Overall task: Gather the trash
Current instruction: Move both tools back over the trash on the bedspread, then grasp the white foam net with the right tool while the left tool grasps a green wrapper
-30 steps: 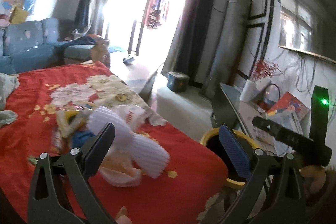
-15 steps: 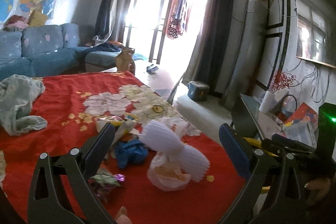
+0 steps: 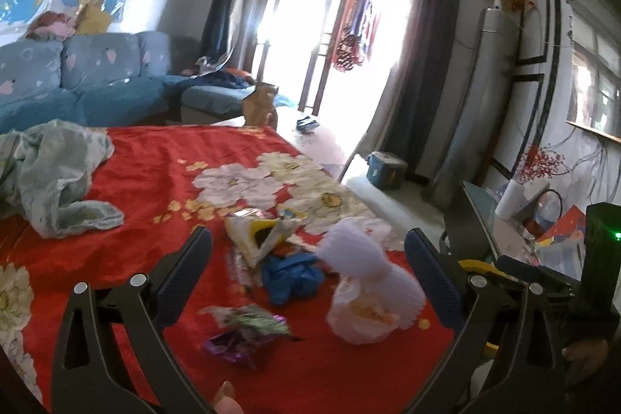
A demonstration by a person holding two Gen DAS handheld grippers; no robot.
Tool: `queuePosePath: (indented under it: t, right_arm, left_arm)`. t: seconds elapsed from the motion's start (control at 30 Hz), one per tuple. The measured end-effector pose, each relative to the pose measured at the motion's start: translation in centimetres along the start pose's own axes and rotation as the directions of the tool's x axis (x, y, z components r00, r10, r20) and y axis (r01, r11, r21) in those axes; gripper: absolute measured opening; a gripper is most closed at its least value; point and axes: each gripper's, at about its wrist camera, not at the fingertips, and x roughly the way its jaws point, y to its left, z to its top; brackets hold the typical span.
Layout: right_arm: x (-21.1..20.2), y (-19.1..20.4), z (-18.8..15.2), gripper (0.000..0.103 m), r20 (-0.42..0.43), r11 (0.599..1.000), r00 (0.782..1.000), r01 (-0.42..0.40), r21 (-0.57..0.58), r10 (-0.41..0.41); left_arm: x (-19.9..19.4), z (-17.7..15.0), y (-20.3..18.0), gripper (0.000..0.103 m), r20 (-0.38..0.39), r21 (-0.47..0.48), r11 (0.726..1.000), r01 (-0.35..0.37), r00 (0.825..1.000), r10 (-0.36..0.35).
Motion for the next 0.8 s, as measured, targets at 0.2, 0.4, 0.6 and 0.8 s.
queuePosePath:
  t: [0.2,0.4,0.6,0.8]
  right_arm:
    - [2.0,1.5,0.5,0.073,-0.036,0.999,0.999,-0.039,-0.029,0.038]
    - [4.0,2.5,0.8,0.073,-0.068,0.997,0.996,-0.061,-0.053,0.057]
    - [5.9,2.3,1.2,0.073,-0.106,0.996,0.991,-0.080,-0.047,0.075]
    - [8.2,1.8,1.4,0.073,-0.161,0.995,0.984,-0.081,-0.050,0.072]
  left_arm:
    - [-0.1,-1.0,2.2,0.096,-0.051,-0.016,0.999,-0.031,0.998,0.030]
    - [0.1,-2.1,4.0,0.096,-0.100,-0.049,0.999,-0.023,0.995,0.018]
    - [1.6,-3.6,4.6,0.096,-0.165,-0.070,0.997,0.013,0.986,-0.024]
    - [3.4,-4.7,5.2,0.096,-0.200,-0.136,0.989,0.053,0.976,-0.080]
